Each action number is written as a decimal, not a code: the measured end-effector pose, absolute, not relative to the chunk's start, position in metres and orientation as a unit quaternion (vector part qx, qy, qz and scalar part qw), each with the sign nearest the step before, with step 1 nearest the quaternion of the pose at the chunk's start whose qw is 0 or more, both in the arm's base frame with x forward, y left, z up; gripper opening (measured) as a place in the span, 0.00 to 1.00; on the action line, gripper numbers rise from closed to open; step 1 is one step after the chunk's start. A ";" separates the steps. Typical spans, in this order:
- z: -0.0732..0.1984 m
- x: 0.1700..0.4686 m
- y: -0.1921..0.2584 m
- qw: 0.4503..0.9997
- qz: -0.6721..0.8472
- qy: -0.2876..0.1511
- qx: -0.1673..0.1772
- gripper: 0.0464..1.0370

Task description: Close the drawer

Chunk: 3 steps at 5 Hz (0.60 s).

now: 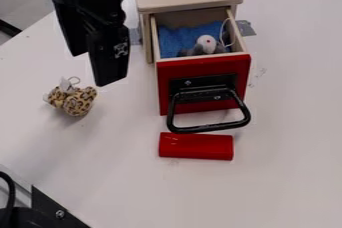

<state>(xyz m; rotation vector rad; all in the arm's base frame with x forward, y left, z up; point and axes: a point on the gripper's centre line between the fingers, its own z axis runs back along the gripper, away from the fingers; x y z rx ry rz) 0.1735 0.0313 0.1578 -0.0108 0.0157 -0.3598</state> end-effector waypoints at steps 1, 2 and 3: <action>0.155 0.172 0.031 0.984 -0.180 0.013 -0.007 0.96; 0.118 0.191 0.008 0.977 -0.209 0.039 -0.003 0.96; 0.104 0.200 -0.012 0.968 -0.249 0.034 0.015 0.96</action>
